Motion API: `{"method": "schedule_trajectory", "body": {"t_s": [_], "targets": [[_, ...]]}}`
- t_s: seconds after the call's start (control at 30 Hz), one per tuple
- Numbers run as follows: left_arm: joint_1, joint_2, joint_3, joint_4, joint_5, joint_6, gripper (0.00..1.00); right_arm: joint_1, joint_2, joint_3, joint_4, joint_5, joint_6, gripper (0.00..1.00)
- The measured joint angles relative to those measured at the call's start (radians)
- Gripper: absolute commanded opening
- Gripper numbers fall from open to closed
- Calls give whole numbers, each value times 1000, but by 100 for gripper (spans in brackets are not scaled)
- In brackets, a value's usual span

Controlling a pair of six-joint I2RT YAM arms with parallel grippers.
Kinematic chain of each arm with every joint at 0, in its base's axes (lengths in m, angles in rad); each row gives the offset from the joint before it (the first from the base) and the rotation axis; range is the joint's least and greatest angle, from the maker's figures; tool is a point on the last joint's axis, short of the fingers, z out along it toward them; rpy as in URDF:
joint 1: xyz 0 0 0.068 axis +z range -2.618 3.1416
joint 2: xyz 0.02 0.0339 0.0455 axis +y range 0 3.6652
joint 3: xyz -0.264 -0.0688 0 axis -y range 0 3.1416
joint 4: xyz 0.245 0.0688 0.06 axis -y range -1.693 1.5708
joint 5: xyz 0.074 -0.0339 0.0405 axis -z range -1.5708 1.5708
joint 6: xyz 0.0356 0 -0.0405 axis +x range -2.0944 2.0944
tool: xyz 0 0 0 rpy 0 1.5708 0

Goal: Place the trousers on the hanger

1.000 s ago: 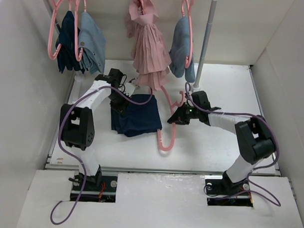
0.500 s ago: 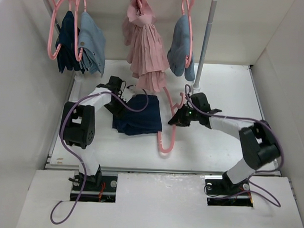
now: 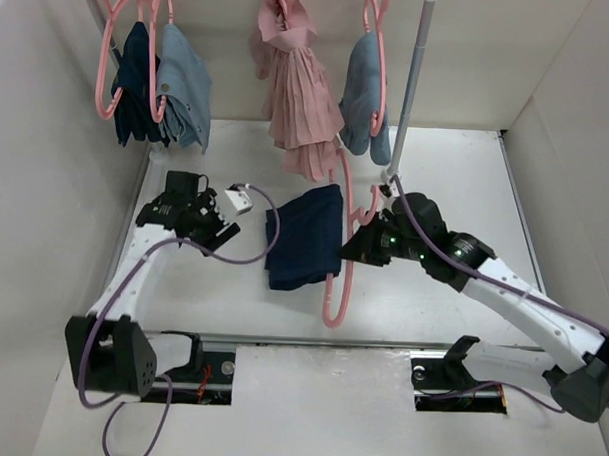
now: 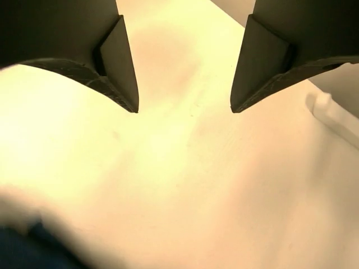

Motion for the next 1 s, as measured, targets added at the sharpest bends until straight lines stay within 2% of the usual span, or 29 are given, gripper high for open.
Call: {"method": "schedule_trajectory", "body": {"t_s": [0.1, 0.23, 0.27, 0.37, 0.5, 0.7, 0.87, 1.0], "targets": [[2, -84, 10, -102, 93, 87, 62, 59, -40, 77, -74, 58, 34, 0], [-23, -79, 163, -264, 307, 99, 71, 164, -29, 217, -160, 131, 58, 0], [-42, -78, 212, -277, 364, 77, 76, 190, -23, 244, -172, 142, 62, 0], [-144, -106, 318, -233, 496, -93, 84, 255, 6, 322, -204, 177, 73, 0], [-309, -172, 346, -120, 605, -380, 100, 285, 58, 387, -211, 240, 79, 0], [-458, -203, 346, 63, 677, -699, 100, 285, 115, 412, -192, 351, 90, 0], [-542, -202, 332, 154, 676, -818, 100, 285, 124, 416, -152, 414, 121, 0], [-562, -200, 279, 183, 631, -882, 100, 287, 125, 424, -135, 468, 152, 0]]}}
